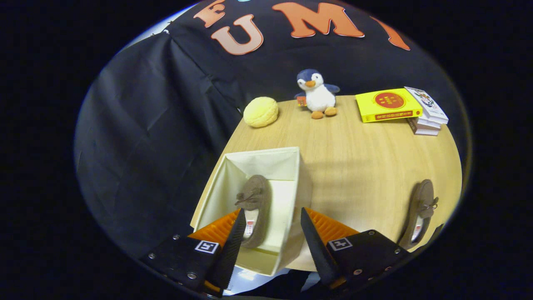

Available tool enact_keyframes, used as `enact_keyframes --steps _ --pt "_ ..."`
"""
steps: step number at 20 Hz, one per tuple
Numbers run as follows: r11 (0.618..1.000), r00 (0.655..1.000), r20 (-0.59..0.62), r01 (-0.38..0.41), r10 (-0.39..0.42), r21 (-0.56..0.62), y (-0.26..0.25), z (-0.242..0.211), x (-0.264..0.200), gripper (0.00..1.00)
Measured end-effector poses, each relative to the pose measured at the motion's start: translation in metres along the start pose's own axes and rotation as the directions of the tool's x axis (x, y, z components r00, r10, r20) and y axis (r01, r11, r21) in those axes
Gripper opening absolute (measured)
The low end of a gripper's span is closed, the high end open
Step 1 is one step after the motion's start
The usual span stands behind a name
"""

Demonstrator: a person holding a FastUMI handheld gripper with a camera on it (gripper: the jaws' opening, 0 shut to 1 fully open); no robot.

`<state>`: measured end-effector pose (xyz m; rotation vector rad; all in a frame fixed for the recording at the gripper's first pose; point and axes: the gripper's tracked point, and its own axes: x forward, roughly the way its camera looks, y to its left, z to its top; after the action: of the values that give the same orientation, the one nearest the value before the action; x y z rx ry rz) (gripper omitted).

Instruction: Open the storage box then place both shoes into the box .Put the left shoe in first, then the right shoe, with the right side of both shoes facing outward in a uniform manner.

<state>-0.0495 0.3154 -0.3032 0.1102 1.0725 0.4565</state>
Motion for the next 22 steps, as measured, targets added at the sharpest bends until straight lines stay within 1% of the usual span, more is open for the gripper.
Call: enact_keyframes --steps 1,5,7,9,11,14,16,17,22 --pt "1.000 1.000 0.014 0.021 -0.021 0.002 -0.019 0.000 -0.008 0.86" --pt "0.993 0.993 0.043 0.108 -0.109 0.044 -0.097 -0.009 -0.032 0.95" --pt "0.984 0.984 0.061 0.166 -0.170 0.063 -0.129 -0.015 -0.046 0.97" --pt "0.972 0.971 0.059 0.229 -0.232 0.058 -0.168 -0.025 -0.056 0.98" --pt "0.960 0.962 0.042 0.266 -0.270 0.080 -0.200 -0.038 -0.064 0.98" --pt "0.937 0.941 0.008 0.335 -0.338 0.103 -0.250 -0.060 -0.066 0.95" --pt "0.924 0.929 -0.012 0.368 -0.369 0.101 -0.276 -0.076 -0.067 0.91" --pt "0.919 0.924 -0.024 0.383 -0.382 0.099 -0.288 -0.083 -0.066 0.87" --pt "0.914 0.914 -0.048 0.404 -0.402 0.041 -0.321 -0.107 -0.050 0.75"
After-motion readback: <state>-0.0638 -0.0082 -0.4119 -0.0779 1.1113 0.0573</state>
